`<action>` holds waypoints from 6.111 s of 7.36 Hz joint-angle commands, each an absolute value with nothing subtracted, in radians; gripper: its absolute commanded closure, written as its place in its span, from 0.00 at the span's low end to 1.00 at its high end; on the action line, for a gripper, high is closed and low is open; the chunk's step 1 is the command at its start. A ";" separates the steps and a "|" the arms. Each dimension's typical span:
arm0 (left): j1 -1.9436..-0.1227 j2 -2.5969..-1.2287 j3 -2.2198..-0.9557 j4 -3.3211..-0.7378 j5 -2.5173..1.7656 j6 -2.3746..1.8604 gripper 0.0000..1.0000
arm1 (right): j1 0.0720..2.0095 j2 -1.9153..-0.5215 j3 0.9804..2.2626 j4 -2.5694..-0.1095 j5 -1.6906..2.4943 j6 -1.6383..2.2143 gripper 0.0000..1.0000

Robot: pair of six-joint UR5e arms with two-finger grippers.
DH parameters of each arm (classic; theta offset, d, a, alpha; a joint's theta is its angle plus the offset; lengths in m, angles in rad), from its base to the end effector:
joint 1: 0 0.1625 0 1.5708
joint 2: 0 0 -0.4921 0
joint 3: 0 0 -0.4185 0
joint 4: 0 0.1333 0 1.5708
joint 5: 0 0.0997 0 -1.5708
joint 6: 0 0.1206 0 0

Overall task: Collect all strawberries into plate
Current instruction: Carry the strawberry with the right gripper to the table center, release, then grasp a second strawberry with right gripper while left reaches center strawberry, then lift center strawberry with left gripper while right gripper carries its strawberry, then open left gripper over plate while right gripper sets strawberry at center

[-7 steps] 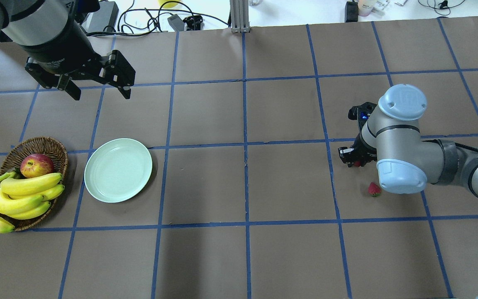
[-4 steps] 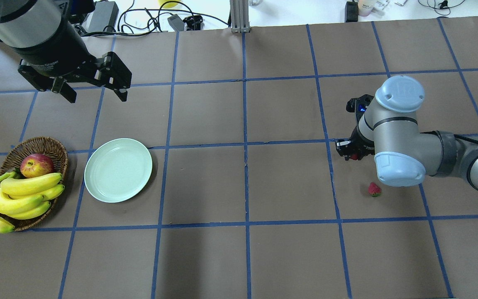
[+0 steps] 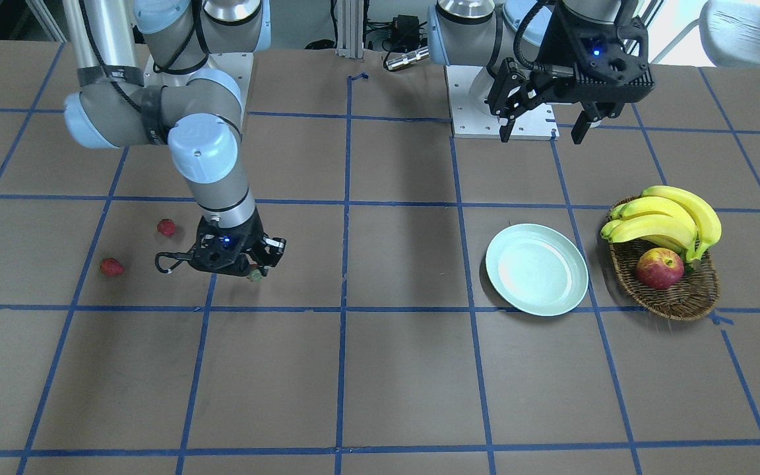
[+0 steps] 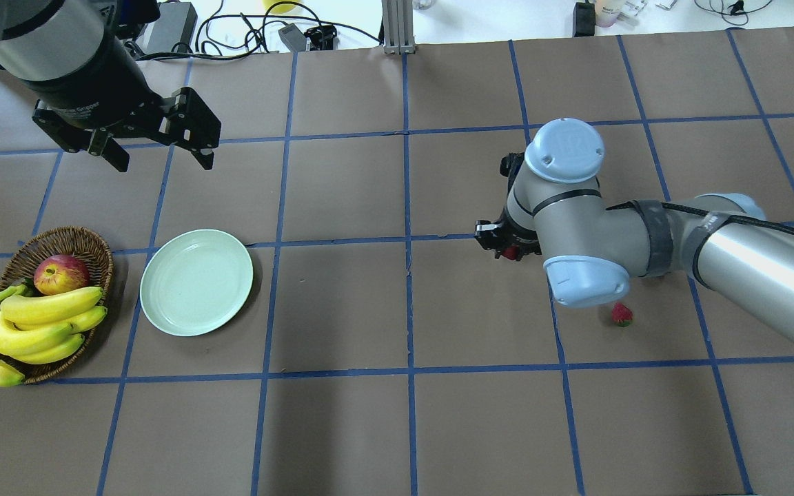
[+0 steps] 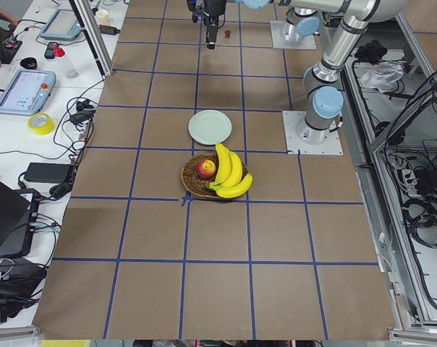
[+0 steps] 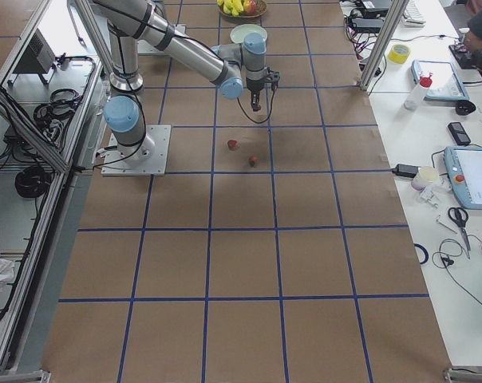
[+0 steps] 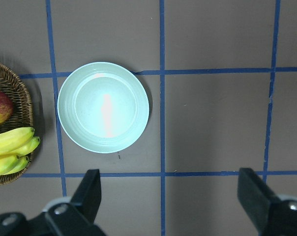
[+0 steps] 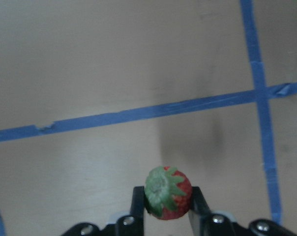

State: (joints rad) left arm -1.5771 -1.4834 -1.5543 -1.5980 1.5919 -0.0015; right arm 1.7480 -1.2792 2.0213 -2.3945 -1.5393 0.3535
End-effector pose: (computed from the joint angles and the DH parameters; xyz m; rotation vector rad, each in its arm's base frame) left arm -0.1338 -0.4811 0.5835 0.0062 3.1185 -0.1198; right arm 0.2335 -0.5262 0.2390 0.2699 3.0761 -0.1089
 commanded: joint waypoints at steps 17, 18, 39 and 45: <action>-1.656 -1.651 -1.666 -1.241 1.503 -0.575 0.00 | 1.381 -1.414 2.204 -2.276 -1.617 -0.214 0.00; -1.711 -1.730 -1.667 -1.191 1.508 -0.777 0.00 | 1.323 -1.416 2.238 -2.278 -1.615 -0.327 0.01; -1.602 -1.904 -1.758 -1.099 1.506 -0.298 0.94 | 1.719 -1.355 2.116 -2.290 -1.480 0.401 0.84; -1.329 -1.848 -1.983 -0.982 1.545 0.342 0.96 | 1.989 -1.060 1.755 -2.293 -1.436 0.905 0.82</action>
State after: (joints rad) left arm -1.3723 -1.8508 -1.9513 -1.0053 1.5427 0.2742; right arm 1.9654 -1.1047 1.7901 -2.2806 -1.4572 0.8556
